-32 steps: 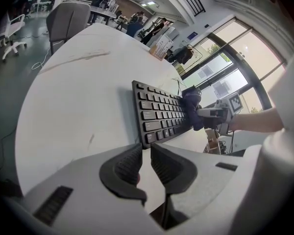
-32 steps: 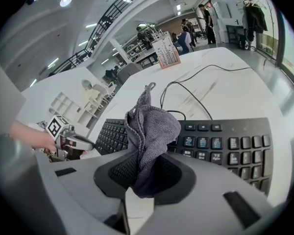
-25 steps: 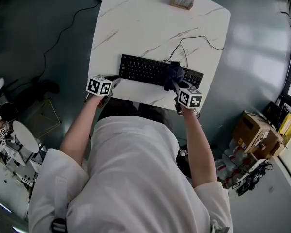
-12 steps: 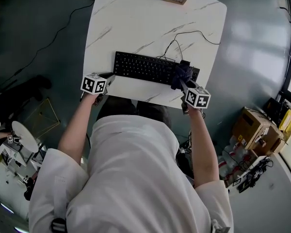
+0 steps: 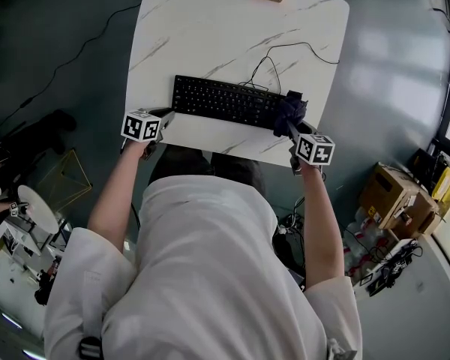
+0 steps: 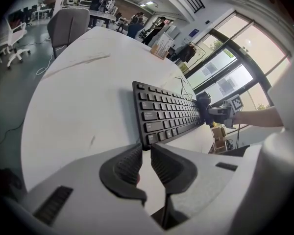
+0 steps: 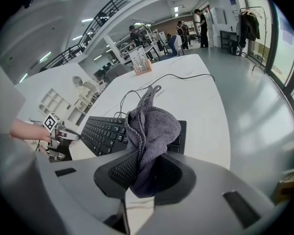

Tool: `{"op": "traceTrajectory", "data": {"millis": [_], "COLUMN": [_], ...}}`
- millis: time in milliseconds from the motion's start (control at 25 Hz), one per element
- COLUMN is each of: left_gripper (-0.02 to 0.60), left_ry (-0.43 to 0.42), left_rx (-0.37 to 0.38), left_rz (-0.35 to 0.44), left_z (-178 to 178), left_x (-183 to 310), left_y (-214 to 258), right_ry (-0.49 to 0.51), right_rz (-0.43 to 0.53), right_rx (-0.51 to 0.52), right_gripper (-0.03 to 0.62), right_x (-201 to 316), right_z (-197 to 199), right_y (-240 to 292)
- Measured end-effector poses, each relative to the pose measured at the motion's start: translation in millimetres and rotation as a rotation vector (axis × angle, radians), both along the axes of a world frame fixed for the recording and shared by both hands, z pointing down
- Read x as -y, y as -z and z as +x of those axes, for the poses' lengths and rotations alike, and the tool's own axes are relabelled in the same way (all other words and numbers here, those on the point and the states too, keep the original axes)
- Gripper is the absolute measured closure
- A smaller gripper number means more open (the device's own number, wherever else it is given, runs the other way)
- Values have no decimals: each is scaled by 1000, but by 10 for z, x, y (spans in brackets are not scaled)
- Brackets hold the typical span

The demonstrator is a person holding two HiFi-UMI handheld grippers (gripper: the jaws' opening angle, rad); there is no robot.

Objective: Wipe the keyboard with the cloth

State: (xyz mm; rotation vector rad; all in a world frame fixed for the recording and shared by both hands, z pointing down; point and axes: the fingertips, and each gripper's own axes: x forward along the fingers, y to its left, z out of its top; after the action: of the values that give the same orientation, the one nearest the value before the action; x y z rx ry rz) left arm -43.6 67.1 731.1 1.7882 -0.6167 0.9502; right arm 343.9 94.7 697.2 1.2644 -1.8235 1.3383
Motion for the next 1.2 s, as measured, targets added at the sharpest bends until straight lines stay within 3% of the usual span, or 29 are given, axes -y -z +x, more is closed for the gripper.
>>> {"op": "traceTrajectory", "data": {"millis": [360, 720, 880, 1000, 1200], "left_gripper": [523, 523, 523, 507, 466], "left_ry": [14, 19, 35, 59, 12], "left_rx": [11, 10, -9, -60, -90], "left_rz": [-4, -2, -5, -42, -54], "left_z": [-6, -49, -99, -76, 31], "left_x": [0, 30, 115, 162, 194], "left_y": [-12, -11, 14, 46, 76], "right_ry": [-29, 15, -30, -35, 33], "right_rz": [-34, -39, -18, -10, -75], "right_rx": [7, -68, -85, -143, -298], "right_gripper": [497, 497, 497, 497, 497], "right_x": [-93, -124, -30, 82, 174], "right_z": [391, 665, 832, 920, 779], "right_y": [-3, 69, 176, 240, 58]}}
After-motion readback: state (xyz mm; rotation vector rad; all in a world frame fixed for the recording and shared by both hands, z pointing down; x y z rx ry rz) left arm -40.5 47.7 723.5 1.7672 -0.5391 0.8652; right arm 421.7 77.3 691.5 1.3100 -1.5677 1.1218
